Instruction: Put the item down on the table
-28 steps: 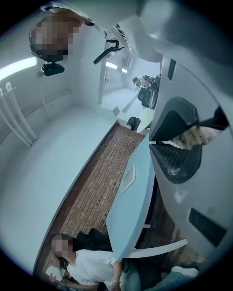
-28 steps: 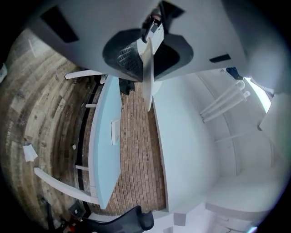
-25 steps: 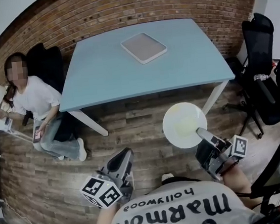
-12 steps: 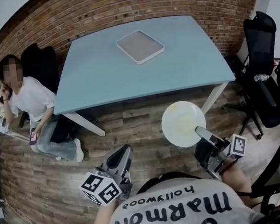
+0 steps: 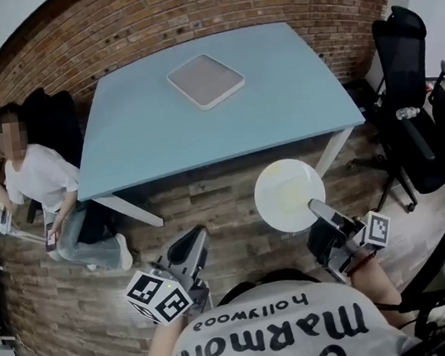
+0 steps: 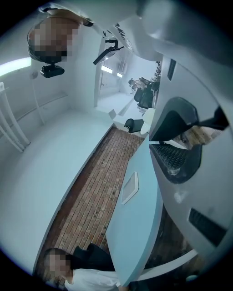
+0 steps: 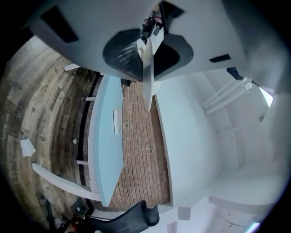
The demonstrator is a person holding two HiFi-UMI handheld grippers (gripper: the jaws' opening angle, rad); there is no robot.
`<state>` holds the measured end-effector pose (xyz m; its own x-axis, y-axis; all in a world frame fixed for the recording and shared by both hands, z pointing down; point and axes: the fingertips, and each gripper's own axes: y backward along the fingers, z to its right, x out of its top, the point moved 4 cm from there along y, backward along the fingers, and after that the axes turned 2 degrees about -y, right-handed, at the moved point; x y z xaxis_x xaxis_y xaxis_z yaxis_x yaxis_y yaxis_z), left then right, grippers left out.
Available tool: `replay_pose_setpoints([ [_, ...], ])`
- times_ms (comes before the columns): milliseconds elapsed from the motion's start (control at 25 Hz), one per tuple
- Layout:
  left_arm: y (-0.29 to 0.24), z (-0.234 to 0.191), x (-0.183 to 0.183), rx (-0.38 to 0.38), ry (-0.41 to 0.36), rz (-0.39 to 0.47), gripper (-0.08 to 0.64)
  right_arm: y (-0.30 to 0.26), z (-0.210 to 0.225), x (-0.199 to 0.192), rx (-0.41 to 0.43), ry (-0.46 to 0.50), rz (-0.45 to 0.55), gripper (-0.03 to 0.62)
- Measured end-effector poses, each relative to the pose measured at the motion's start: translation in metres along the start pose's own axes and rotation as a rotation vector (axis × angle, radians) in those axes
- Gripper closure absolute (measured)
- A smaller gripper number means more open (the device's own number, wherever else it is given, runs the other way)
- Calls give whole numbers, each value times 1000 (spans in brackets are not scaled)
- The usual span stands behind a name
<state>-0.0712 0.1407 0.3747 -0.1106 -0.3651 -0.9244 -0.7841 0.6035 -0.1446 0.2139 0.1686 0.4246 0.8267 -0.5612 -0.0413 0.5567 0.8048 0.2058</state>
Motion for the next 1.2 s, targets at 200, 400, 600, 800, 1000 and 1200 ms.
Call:
replay_pose_setpoints([
  [200, -4, -6, 3, 11, 15, 6, 535, -12, 0, 10, 6, 4, -7, 541],
  [400, 6, -14, 2, 42, 26, 0, 536, -20, 3, 7, 0, -16, -16, 541],
  [600, 13, -23, -1, 48, 16, -25, 535, -34, 12, 6, -11, -25, -17, 541],
  [800, 12, -61, 4, 61, 43, -23, 535, -61, 20, 6, -9, -21, -7, 541],
  [1000, -13, -90, 28, 22, 47, 18, 536, -81, 24, 21, -22, -16, 22, 541],
  [1200, -33, -110, 37, -30, -33, -18, 535, -110, 34, 37, -35, -14, 53, 541],
])
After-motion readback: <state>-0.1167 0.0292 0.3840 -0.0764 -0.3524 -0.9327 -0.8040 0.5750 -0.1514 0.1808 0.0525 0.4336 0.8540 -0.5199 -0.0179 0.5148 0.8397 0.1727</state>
